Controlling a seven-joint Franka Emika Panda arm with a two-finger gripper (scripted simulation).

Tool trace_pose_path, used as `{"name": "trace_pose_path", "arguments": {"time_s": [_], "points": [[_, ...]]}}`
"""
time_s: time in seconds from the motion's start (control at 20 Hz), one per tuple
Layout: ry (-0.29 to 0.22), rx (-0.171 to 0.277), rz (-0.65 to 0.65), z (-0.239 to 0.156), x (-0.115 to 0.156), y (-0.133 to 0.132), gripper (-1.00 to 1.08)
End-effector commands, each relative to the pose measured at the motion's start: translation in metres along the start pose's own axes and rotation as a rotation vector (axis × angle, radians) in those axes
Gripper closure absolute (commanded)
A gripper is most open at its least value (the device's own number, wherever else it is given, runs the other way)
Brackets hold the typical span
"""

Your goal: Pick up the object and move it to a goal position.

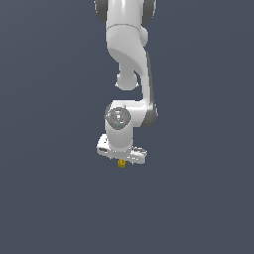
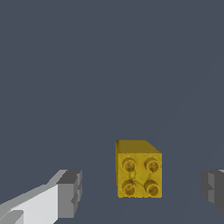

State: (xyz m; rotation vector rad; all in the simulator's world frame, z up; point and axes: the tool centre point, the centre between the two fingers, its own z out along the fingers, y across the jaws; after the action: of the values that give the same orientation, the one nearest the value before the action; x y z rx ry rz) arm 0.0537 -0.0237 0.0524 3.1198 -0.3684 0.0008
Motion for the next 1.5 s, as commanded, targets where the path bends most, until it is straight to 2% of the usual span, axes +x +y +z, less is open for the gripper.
{"name": "trace_pose_path", "arguments": {"time_s": [0.0,0.4,0.45,1.1,1.45], "points": [[-0.001,0.0,0.001,0.014,-0.001,0.0,-0.92],[-0.001,0.0,0.002,0.03,0.001,0.0,-0.92],[-0.001,0.0,0.002,0.03,0.001,0.0,1.08],[-0.001,0.0,0.002,0.03,-0.001,0.0,1.08],[-0.001,0.0,0.002,0.028,-0.013,0.002,1.08]]}}
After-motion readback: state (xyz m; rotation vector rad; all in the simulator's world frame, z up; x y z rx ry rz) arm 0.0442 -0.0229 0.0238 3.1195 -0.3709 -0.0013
